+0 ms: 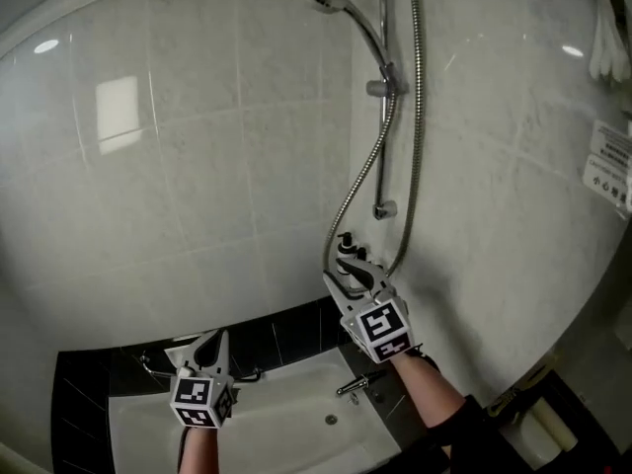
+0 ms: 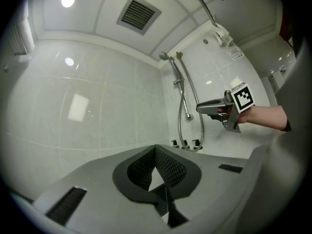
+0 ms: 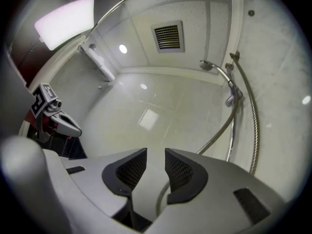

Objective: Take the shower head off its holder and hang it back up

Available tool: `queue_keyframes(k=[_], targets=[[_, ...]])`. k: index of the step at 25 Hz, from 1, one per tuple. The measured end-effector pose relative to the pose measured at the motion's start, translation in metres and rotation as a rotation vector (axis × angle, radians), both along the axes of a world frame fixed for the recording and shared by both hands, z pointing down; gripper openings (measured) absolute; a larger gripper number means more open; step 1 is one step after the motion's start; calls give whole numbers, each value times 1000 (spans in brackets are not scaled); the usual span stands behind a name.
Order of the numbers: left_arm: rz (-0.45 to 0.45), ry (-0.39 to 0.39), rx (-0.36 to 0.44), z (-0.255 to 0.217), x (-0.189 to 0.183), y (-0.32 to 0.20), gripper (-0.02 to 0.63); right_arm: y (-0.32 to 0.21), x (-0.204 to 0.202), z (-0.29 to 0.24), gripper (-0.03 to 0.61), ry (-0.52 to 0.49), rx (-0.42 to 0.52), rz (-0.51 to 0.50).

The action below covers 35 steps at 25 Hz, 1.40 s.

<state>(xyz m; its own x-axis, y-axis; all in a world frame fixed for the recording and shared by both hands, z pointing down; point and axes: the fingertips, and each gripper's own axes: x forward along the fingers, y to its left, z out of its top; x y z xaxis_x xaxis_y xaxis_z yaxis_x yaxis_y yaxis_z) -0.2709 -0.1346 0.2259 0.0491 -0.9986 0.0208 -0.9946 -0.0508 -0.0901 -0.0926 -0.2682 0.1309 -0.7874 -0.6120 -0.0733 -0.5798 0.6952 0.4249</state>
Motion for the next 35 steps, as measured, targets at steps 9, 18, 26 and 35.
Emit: queue_keyframes(k=[9, 18, 26, 35], targets=[[124, -65, 132, -127, 51, -68, 0, -49, 26, -180, 218, -94, 242, 180], [187, -67, 212, -232, 81, -111, 0, -94, 51, -325, 305, -156, 371, 352], [218, -111, 253, -297, 101, -152, 0, -139, 55, -381, 299, -72, 438, 466], [257, -140, 258, -349, 136, -189, 0, -181, 50, -394, 275, -16, 456, 536]])
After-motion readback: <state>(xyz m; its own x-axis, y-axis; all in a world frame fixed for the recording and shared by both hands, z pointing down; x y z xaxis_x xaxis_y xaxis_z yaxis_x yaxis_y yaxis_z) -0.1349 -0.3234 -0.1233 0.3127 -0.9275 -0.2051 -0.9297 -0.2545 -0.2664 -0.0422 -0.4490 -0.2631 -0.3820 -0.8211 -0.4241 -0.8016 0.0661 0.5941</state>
